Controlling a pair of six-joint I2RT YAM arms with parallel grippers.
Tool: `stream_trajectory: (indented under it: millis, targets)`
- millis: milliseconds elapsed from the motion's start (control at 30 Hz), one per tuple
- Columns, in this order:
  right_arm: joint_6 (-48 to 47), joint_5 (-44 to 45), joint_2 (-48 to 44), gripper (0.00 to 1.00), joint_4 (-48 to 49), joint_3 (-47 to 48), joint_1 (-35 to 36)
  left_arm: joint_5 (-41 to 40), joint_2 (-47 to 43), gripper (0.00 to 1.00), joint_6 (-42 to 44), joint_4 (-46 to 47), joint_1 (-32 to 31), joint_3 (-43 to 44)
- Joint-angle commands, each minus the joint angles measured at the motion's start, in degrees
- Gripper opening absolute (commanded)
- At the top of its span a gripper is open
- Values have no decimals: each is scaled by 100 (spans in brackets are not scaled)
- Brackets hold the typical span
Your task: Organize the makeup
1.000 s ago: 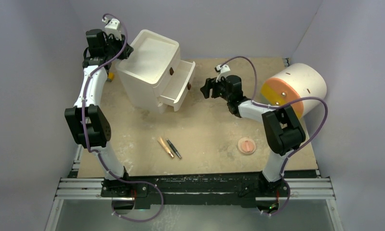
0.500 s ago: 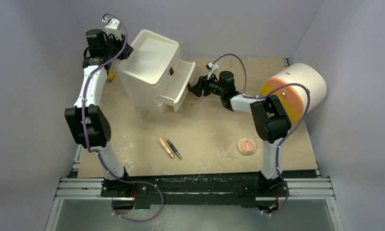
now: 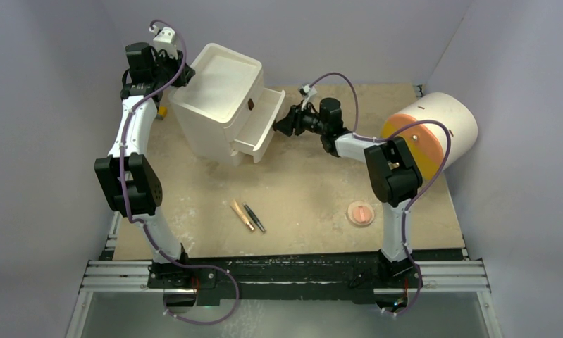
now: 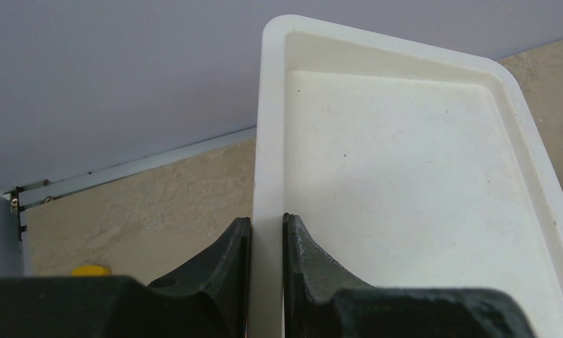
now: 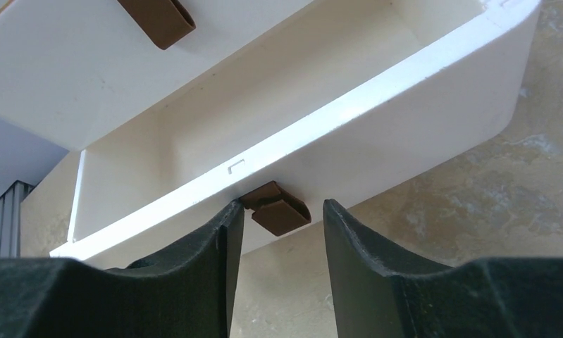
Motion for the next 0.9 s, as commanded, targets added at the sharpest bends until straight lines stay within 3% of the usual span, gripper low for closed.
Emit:
stream_trajectory:
  millis: [0,233,467,867]
  targets:
    - [82,-151,58,47,191,284,31,101,436,0,4,-965,-226,-191]
    - [124,-210,164,36,214,329,31,91,436,0,6,-969,-226,-194]
    - [194,-285,212,1,187,351,31,69,436,0,6,-981,-226,-190]
    - [-176,220,-658,0,-159,-629,-234,69,427,0,6,-992,-226,-211]
